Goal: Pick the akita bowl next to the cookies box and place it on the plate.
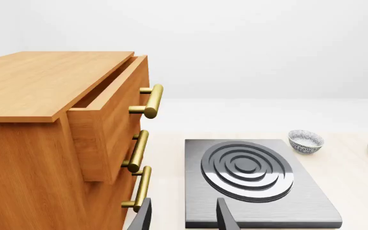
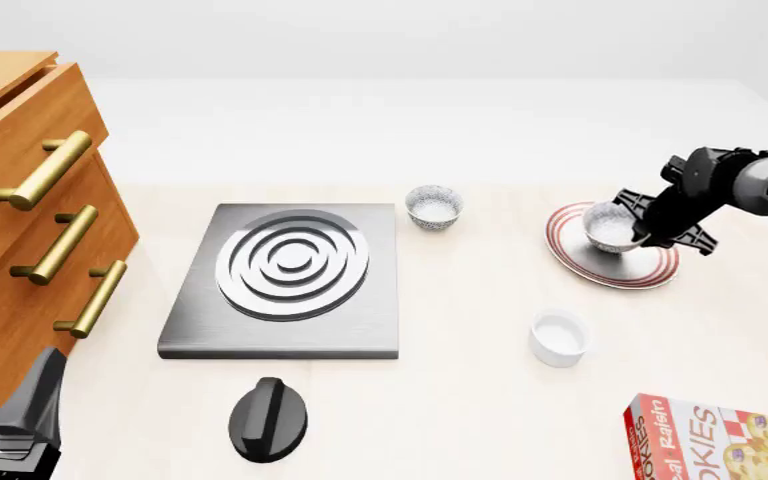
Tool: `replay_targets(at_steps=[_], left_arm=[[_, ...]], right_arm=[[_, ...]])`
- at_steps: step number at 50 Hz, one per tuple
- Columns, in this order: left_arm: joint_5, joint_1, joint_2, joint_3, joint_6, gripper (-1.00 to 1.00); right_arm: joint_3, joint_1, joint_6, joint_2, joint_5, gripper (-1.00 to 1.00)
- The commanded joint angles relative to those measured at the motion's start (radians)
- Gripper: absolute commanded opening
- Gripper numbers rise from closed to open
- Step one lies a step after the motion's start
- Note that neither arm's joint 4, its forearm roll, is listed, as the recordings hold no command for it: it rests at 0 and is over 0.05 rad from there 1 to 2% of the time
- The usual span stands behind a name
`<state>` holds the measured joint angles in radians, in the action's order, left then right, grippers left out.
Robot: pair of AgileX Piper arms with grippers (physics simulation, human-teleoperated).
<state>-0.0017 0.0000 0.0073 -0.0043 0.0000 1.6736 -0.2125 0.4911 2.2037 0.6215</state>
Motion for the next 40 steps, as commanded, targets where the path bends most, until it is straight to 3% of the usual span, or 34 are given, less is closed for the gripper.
replay_targets(at_steps=[1, 10, 11, 27, 32, 37, 40], left_arm=[[0.000, 0.000, 0.000, 0.000, 0.000, 1.00], [0.000, 0.000, 0.000, 0.000, 0.000, 1.00], [0.000, 0.000, 0.000, 0.000, 0.000, 1.00], [0.000, 0.000, 0.000, 0.000, 0.000, 1.00], [0.000, 0.000, 0.000, 0.000, 0.000, 1.00], [0.000, 0.000, 0.000, 0.000, 0.000, 1.00], [0.000, 0.000, 0.000, 0.000, 0.000, 1.00]], right_arm=[[0.010, -0.001, -0.002, 0.012, 0.002, -1.00], [0.005, 0.001, -0.011, 0.019, 0.014, -1.00], [0.006, -0.001, -0.014, 0.019, 0.016, 1.00], [-0.081, 0.017, -0.015, -0.109, 0.010, 1.00], [-0.176, 0.051, 0.022, -0.328, 0.010, 1.00], [-0.100, -0.013, -0.065, -0.423, 0.133, 1.00], [-0.106, -0.006, -0.063, -0.490, 0.155, 1.00]])
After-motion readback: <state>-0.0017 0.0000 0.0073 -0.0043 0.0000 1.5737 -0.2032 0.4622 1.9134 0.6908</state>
